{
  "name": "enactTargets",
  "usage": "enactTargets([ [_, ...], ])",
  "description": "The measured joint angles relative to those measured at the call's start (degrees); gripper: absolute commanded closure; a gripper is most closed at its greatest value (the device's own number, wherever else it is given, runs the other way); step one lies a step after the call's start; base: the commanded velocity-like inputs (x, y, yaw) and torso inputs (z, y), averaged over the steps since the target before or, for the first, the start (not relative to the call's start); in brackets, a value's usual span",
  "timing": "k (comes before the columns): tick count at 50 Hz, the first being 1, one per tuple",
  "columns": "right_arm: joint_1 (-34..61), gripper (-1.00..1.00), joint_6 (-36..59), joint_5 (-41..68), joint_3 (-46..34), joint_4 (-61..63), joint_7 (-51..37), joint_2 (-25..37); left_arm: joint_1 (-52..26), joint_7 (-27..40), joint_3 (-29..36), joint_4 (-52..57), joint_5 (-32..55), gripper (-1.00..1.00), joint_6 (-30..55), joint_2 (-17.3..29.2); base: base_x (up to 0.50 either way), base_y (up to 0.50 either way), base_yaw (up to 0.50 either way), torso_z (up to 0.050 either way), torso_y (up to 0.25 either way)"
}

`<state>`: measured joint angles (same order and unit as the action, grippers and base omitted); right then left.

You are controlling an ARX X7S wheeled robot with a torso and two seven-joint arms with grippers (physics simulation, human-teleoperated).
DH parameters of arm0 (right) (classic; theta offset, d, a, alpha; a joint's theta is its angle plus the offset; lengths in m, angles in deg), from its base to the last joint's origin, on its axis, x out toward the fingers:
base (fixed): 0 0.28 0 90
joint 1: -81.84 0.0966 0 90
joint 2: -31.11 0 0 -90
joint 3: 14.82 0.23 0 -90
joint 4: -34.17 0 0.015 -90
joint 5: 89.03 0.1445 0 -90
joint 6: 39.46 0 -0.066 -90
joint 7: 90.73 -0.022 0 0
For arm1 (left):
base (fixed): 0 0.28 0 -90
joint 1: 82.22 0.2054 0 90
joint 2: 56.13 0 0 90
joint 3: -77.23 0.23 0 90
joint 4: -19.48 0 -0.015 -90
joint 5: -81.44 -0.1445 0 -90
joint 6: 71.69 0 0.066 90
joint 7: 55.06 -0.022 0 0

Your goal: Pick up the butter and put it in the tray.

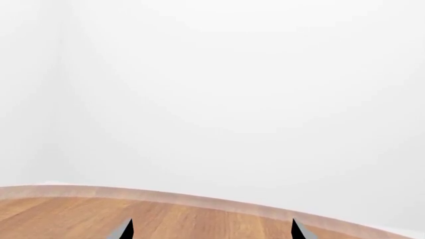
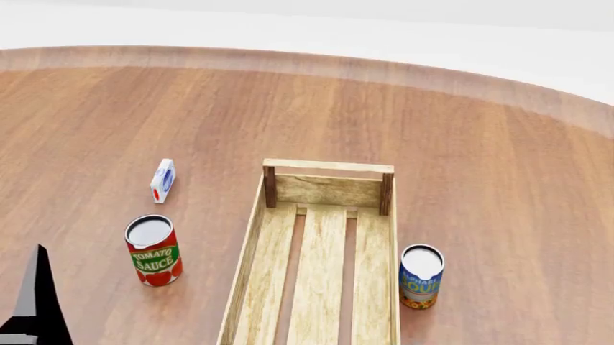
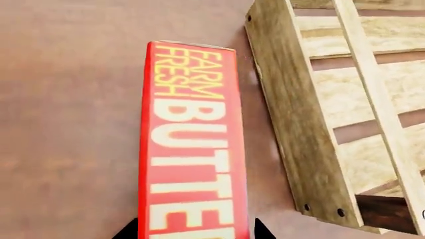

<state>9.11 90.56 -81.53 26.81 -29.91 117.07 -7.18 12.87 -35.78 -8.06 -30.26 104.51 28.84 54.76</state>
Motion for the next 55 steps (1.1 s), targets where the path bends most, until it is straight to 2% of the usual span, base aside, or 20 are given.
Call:
enactTargets([
  [9, -5.56, 1.0, 0.72, 5.34, 2.67, 9.88, -2.47, 3.28, 0.07, 0.26, -0.02, 0.48, 0.38, -1.0, 0.14, 0.22, 0.0, 0.0, 0.0, 0.0, 0.0],
  [28, -16.69, 1.0, -3.81, 16.72, 13.35, 23.64, -13.36, 12.56, 0.17, 0.79, -0.16, 1.48, 1.34, -1.0, 0.34, 0.67, 0.0, 0.0, 0.0, 0.0, 0.0],
  [41, -23.04, 1.0, -10.85, 22.84, 19.83, 26.45, -20.05, 18.29, 0.22, 1.13, -0.26, 1.8, 1.64, -1.0, 0.27, 0.95, 0.0, 0.0, 0.0, 0.0, 0.0],
  [55, -28.39, 1.0, -17.47, 26.76, 24.54, 24.65, -26.95, 21.24, 0.24, 1.55, -0.36, 2.17, 1.93, -1.0, 0.28, 1.26, 0.0, 0.0, 0.0, 0.0, 0.001],
])
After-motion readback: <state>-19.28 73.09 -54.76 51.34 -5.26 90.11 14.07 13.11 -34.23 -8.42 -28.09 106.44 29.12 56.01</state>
